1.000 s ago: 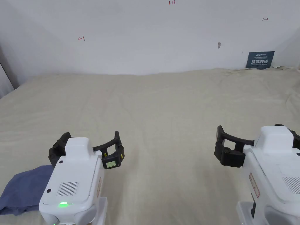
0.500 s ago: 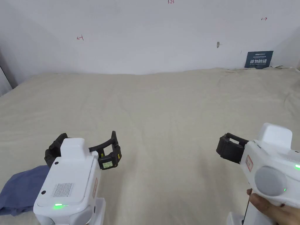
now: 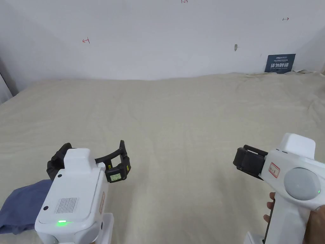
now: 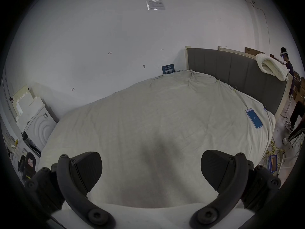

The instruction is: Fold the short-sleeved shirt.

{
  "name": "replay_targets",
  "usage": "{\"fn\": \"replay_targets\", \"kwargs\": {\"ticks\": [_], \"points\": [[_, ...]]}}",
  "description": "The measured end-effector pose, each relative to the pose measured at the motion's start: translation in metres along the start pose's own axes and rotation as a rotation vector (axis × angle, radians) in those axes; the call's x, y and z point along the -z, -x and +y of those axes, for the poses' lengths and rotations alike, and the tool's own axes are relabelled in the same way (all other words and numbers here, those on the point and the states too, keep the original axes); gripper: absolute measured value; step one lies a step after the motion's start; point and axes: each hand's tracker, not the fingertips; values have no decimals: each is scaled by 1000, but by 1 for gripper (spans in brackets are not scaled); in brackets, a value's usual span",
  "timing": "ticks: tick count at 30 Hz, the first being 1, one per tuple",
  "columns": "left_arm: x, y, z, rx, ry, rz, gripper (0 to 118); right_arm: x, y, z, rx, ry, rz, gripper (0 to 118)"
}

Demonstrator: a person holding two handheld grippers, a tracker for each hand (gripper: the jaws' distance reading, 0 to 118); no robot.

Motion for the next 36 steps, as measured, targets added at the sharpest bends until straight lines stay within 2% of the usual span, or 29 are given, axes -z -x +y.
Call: {"fn": "replay_targets", "kwargs": {"ticks": [3,6,11,15,23,25,36], "points": [[0,0,0,-1,-1,1,118,-1,2,2,-23,-12,-8,117],[0,0,1,-1,-1,0,118,-3,3,0,-40,-6,25,117],[0,0,1,-1,-3,1,118,7,-6,-2,-115,-144,56,117],[0,0,1,3,-4,-1,118,13,-20,-7,-132,-318,124,117],[-1,0,1,3,-4,1,118,18,-30,-24,-223,-653,136,118],[-2,0,2,4,-7,1,118,10,-22,-27,-242,-676,109,118],[-2,-1,3,5,-9,-1,118,12,-23,-29,-252,-640,125,118]]}}
